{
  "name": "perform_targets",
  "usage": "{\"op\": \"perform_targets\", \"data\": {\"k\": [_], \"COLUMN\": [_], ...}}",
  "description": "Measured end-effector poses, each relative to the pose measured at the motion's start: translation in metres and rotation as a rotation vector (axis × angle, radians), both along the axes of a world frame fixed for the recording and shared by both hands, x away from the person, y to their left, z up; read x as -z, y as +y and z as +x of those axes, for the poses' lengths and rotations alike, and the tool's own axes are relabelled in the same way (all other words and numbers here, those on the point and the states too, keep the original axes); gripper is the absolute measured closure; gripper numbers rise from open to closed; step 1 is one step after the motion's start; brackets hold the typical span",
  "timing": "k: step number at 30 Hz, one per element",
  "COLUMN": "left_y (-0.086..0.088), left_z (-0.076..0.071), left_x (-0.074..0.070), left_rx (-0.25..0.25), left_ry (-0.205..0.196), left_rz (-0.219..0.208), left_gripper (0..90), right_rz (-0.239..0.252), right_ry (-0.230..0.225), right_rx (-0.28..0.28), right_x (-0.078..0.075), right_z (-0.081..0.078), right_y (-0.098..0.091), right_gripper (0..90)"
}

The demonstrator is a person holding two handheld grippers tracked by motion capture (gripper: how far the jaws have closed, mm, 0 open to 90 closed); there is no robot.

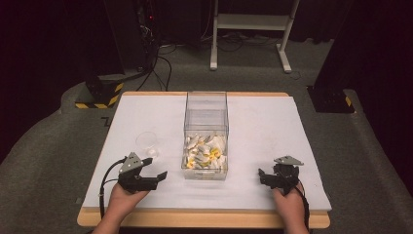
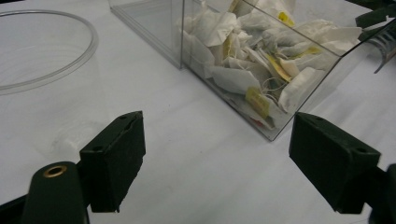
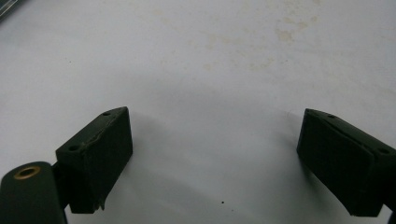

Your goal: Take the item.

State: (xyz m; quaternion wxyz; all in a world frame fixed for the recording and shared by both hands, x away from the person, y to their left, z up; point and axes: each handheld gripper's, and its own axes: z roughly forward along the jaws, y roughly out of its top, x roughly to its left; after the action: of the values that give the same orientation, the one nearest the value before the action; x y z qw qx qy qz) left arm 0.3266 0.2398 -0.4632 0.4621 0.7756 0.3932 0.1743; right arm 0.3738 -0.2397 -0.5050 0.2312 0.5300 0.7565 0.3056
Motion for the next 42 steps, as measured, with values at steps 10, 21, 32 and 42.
{"op": "perform_targets", "data": {"k": [10, 21, 32, 42], "left_y": [-0.016, -0.03, -0.044, -0.06], "left_z": [-0.001, 0.004, 0.015, 0.025], "left_x": [-0.01, -0.029, -0.039, -0.046], "left_rx": [0.051, 0.084, 0.128, 0.162], "left_ry": [-0.014, -0.05, -0.052, -0.042], "left_rz": [-0.043, -0.073, -0.074, -0.063], "left_gripper": [19.0, 20.2, 21.6, 22.0], "right_rz": [0.0, -0.002, -0.002, -0.002], "right_ry": [0.0, -0.002, -0.002, -0.002], "right_rx": [0.0, 0.003, 0.003, 0.003], "right_x": [0.0, 0.0, 0.0, 0.0], "right_z": [0.0, 0.0, 0.0, 0.0], "right_y": [0.0, 0.0, 0.0, 0.0], "right_gripper": [10.4, 10.6, 10.7, 10.7]}}
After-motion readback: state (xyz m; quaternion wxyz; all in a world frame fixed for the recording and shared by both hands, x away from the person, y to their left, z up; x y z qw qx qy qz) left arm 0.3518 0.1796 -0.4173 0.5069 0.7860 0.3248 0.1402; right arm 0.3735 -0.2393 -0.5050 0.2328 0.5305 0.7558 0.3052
